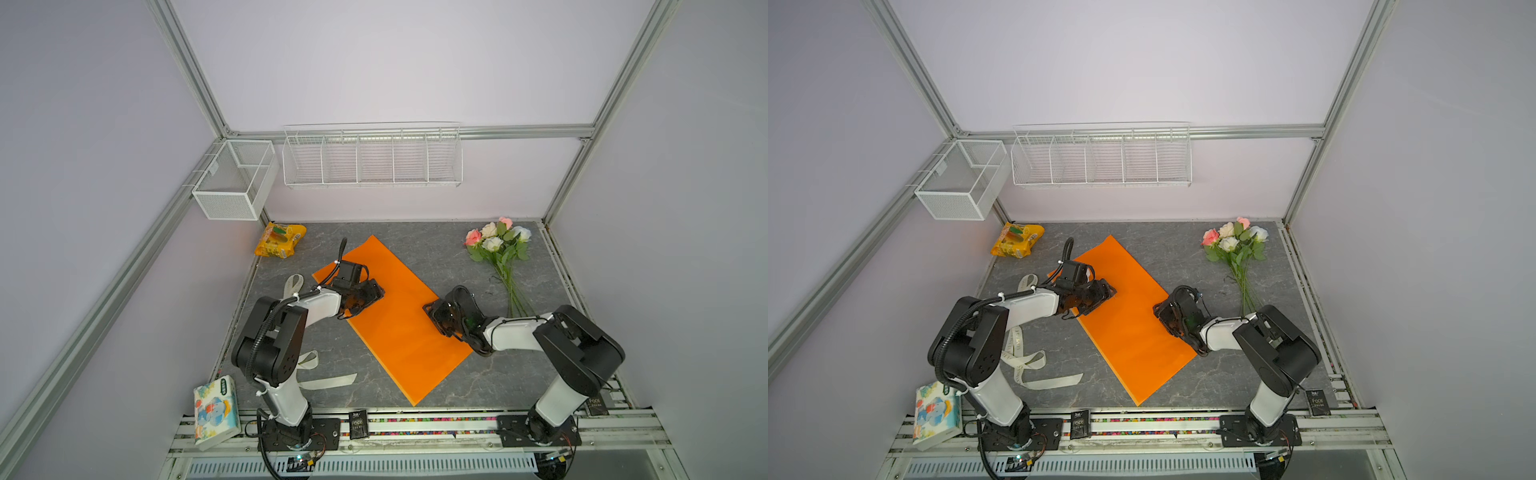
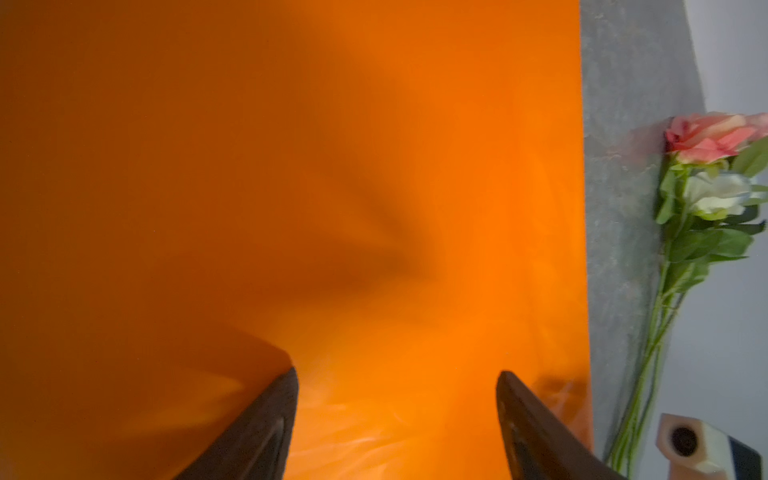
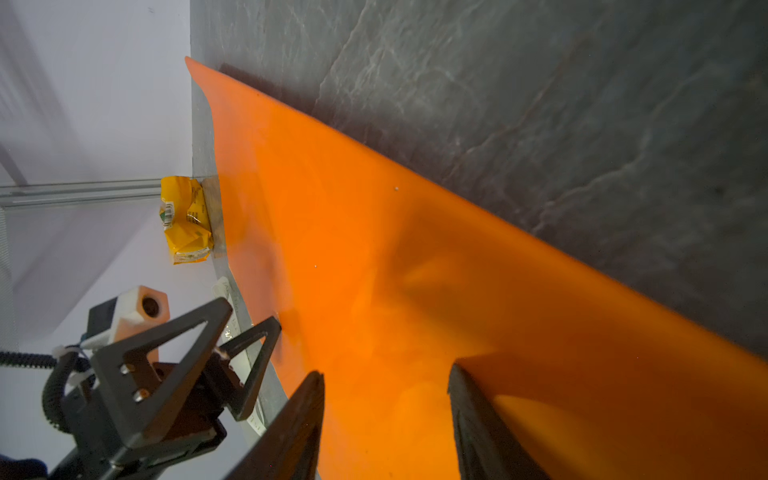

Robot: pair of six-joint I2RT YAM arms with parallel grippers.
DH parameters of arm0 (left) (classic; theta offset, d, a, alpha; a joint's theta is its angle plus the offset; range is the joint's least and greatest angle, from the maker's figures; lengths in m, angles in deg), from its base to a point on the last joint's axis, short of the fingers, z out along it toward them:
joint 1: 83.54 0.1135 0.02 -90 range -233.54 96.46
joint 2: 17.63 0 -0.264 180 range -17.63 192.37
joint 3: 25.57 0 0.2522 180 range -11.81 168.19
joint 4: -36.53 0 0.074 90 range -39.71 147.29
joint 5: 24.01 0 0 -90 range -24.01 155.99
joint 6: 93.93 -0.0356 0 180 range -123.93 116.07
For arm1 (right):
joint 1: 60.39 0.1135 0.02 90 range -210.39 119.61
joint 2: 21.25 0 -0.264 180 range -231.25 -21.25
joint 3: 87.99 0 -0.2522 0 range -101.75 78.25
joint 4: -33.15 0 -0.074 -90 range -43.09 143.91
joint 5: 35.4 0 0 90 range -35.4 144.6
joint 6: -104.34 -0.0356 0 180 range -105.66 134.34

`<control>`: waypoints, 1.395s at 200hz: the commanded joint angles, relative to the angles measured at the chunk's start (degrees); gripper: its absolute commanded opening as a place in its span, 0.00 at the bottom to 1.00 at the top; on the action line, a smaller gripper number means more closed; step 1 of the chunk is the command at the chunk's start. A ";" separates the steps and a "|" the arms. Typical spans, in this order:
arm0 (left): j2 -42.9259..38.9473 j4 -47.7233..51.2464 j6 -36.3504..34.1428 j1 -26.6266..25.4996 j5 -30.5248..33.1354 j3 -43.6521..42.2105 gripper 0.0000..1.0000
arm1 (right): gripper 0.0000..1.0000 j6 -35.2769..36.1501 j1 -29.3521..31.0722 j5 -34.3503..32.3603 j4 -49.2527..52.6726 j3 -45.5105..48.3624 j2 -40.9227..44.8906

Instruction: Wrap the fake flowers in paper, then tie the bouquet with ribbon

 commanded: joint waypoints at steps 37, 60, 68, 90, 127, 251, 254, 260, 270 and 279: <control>10.95 3.58 -1.43 -0.81 -3.68 9.48 0.76 | 0.54 5.63 0.46 5.33 13.37 -1.47 -3.54; 14.32 7.06 -2.54 -1.76 -3.04 14.33 0.75 | 0.55 6.22 0.56 5.95 13.69 -2.45 -3.80; 15.55 8.08 -3.05 -2.14 -3.26 16.03 0.76 | 0.55 6.60 0.56 5.83 14.64 -2.77 -3.72; 17.85 10.02 -3.37 -3.42 -3.76 19.99 0.76 | 0.56 8.39 0.35 5.58 15.83 -3.54 -3.67; 10.42 11.99 -4.88 -3.92 -3.64 21.47 0.78 | 0.57 26.85 -0.44 5.83 26.49 -12.78 -3.11; -41.29 24.88 -1.90 0.98 10.00 -7.77 0.83 | 0.68 71.41 30.78 -4.68 55.36 -19.24 8.98; -42.75 25.00 -1.14 1.04 10.67 -8.85 0.83 | 0.68 71.09 31.70 -5.54 55.56 -19.21 8.46; -45.59 25.58 0.28 1.14 11.99 -10.83 0.83 | 0.68 70.28 33.23 -7.83 55.80 -19.14 7.68; -50.07 26.69 2.09 1.28 13.49 -13.35 0.83 | 0.68 68.98 35.30 -10.12 55.51 -19.07 6.27; -53.80 27.85 3.53 1.31 14.48 -15.24 0.83 | 0.67 67.98 36.56 -10.76 55.14 -19.25 5.11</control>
